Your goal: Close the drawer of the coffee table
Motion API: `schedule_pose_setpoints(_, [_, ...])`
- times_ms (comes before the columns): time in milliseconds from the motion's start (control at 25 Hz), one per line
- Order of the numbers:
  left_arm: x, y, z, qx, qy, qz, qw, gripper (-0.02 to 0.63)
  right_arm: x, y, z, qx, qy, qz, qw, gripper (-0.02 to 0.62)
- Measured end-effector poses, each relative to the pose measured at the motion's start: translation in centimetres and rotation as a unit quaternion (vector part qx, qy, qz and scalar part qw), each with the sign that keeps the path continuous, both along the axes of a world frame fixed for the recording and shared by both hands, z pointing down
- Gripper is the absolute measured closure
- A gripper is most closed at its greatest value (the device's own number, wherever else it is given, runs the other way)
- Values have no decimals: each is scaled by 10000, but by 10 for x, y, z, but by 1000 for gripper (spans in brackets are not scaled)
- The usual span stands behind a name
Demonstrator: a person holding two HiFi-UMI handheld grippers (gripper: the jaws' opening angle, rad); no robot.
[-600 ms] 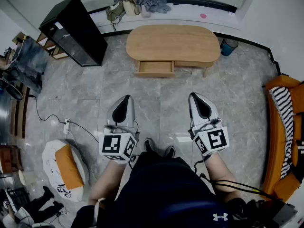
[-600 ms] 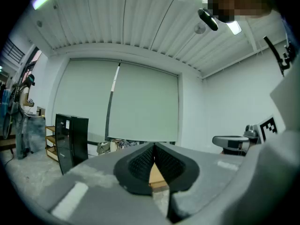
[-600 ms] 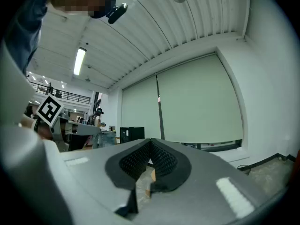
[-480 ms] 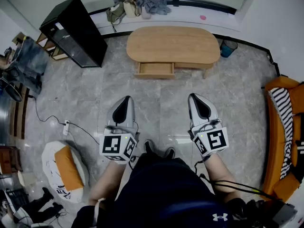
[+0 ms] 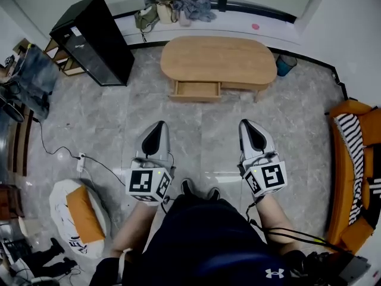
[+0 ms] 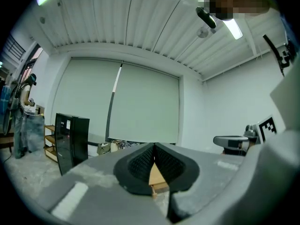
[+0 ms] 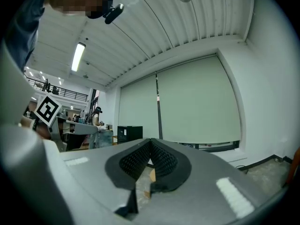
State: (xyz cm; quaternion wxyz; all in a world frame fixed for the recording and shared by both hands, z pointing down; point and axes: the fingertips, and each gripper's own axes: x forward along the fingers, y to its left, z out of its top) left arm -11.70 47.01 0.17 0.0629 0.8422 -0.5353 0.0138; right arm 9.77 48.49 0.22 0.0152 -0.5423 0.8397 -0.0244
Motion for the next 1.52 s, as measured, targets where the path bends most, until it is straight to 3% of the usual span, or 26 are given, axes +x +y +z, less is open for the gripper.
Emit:
schedule_pose_setpoints(440, [-67,-21,7,39,164,94,9998,603,-43,-14,-5,5,184,384,9991,594])
schedule_pose_setpoints(640, [-86,-30,24,-156,219,78,9996,603,-50,-19,3,-94,221,532,9983,592])
schedule_pose_setpoints(1080, [-65,-90,40,-314,4,38,9995,603,-36,-85,33,-359,12,377,9986,592])
schedule_pose_setpoints(1520, [-26,-167,49,-446,-192,-232,9986,603,13,-174,47,-458,-148,146,9987,592])
